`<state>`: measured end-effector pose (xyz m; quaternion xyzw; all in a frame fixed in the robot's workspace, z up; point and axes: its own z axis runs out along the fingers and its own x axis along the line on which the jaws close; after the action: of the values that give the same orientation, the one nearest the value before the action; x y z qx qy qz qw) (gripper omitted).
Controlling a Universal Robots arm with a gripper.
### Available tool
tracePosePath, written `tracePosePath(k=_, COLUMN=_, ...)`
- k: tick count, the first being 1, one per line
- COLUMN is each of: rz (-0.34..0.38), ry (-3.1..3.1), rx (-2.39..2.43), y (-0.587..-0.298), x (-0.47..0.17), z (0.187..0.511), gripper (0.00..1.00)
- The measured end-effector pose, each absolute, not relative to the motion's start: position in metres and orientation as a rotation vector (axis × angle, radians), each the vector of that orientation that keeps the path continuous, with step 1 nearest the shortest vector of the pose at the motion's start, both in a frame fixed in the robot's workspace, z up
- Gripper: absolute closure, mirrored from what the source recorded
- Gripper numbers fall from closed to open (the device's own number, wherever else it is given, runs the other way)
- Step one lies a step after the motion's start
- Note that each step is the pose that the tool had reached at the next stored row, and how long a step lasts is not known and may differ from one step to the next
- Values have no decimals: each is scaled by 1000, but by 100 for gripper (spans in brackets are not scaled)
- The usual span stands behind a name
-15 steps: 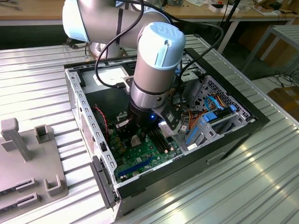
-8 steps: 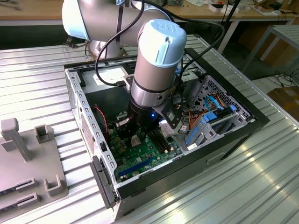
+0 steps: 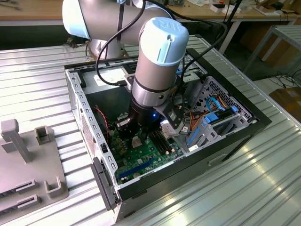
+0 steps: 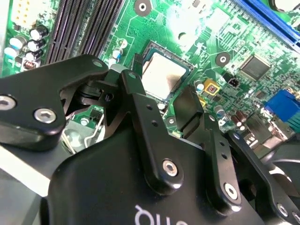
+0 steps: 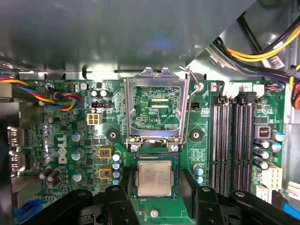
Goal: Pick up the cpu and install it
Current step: 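Place the cpu into insertion slot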
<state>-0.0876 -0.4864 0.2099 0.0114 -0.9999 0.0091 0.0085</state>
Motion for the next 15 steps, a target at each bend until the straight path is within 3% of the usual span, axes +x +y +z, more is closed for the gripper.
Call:
tracePosePath(k=8, rz=28, ry=-3122, rx=36, y=-486, x=-88, z=219, gripper=47)
tracePosePath(k=10, rz=29, ry=-3122, rx=36, y=-486, x=-88, z=219, gripper=61)
tracePosePath(k=11, rz=29, ry=-3122, rx=36, y=-486, x=-88, z=219, gripper=61)
tracePosePath(k=14, rz=28, ry=-3122, rx=36, y=-486, x=-88, z=219, gripper=78)
tracePosePath(k=15, rz=28, ry=-3122, rx=36, y=-486, x=-88, z=219, gripper=78)
